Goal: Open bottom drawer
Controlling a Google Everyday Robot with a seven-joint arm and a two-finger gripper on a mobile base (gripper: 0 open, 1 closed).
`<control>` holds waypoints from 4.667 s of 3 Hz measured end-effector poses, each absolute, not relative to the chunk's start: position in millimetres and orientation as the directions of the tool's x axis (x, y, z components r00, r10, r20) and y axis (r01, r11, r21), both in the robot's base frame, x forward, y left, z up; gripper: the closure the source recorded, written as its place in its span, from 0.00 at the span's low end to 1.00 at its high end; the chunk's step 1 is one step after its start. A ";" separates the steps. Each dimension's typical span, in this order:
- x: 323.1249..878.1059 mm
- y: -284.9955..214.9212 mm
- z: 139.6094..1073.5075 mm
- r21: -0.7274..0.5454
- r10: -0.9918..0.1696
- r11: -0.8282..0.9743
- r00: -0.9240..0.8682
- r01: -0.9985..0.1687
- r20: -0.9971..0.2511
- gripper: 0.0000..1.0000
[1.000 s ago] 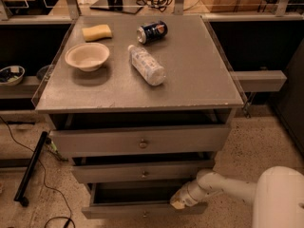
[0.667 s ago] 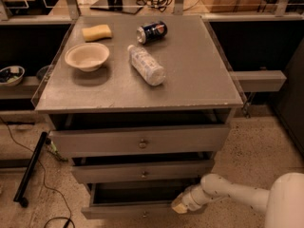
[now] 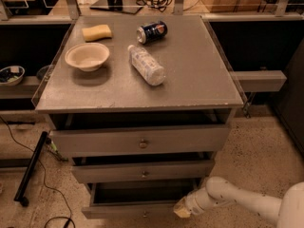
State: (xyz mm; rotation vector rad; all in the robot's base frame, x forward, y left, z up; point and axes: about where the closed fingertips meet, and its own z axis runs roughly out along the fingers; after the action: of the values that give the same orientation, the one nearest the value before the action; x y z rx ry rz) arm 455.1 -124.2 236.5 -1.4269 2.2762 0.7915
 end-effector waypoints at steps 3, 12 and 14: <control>455.0 -124.2 236.5 0.276 -0.710 0.341 -0.438 -0.899 -0.551 0.09; 439.5 -129.2 204.2 0.405 -0.727 0.314 -0.492 -0.859 -0.479 0.19; 439.5 -129.2 204.1 0.405 -0.727 0.314 -0.492 -0.859 -0.479 0.65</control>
Offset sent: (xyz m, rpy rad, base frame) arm 0.0000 0.0000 0.0000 0.0000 0.0000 0.0000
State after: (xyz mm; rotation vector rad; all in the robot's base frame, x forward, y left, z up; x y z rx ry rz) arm 439.5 -129.2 204.1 -1.4540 2.3706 0.9308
